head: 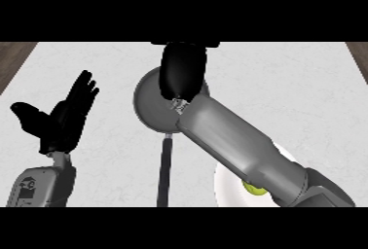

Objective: Pick the cupcake from the plate and place it in the pan

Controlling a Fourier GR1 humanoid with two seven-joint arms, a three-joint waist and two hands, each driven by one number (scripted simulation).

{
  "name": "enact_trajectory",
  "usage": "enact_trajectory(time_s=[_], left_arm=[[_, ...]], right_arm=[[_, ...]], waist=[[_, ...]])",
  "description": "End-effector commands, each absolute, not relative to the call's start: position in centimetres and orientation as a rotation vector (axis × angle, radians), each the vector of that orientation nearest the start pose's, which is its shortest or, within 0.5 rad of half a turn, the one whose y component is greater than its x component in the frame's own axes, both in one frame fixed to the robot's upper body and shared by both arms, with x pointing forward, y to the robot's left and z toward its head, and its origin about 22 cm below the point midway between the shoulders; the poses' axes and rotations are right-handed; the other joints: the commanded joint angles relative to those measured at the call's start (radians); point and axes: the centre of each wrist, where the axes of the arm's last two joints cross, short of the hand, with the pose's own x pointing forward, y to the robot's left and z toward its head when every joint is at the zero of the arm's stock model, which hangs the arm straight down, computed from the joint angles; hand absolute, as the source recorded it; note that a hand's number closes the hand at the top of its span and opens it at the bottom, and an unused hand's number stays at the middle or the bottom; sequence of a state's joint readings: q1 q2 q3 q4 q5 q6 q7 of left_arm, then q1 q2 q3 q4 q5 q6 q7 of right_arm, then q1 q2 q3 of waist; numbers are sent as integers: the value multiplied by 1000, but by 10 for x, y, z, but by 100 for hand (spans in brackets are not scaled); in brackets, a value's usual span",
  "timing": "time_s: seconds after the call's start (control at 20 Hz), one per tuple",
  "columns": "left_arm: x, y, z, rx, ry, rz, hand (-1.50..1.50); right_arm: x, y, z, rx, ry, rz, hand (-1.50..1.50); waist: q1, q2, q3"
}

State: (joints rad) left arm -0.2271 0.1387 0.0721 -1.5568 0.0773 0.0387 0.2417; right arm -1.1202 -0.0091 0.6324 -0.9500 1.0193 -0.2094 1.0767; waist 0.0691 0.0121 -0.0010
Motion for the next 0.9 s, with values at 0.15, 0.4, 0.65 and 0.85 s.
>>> enact_trajectory(time_s=[0.15, 0.4, 0.65, 0.85], left_arm=[[300, 262, 65, 59, -1550, -18, 0], [288, 261, 51, 35, -1542, -23, 0], [296, 251, 63, 44, -1561, -28, 0], [291, 243, 70, 33, -1552, -33, 0]], right_arm=[[382, 4, 107, -1263, -1424, 692, 150], [390, -10, 79, -1279, -1257, 748, 150], [393, -41, 46, -1120, -1149, 531, -150], [393, -37, 47, -1042, -1183, 565, -150]], waist=[[2, 7, 0], [21, 8, 0], [15, 15, 1], [14, 6, 2]])
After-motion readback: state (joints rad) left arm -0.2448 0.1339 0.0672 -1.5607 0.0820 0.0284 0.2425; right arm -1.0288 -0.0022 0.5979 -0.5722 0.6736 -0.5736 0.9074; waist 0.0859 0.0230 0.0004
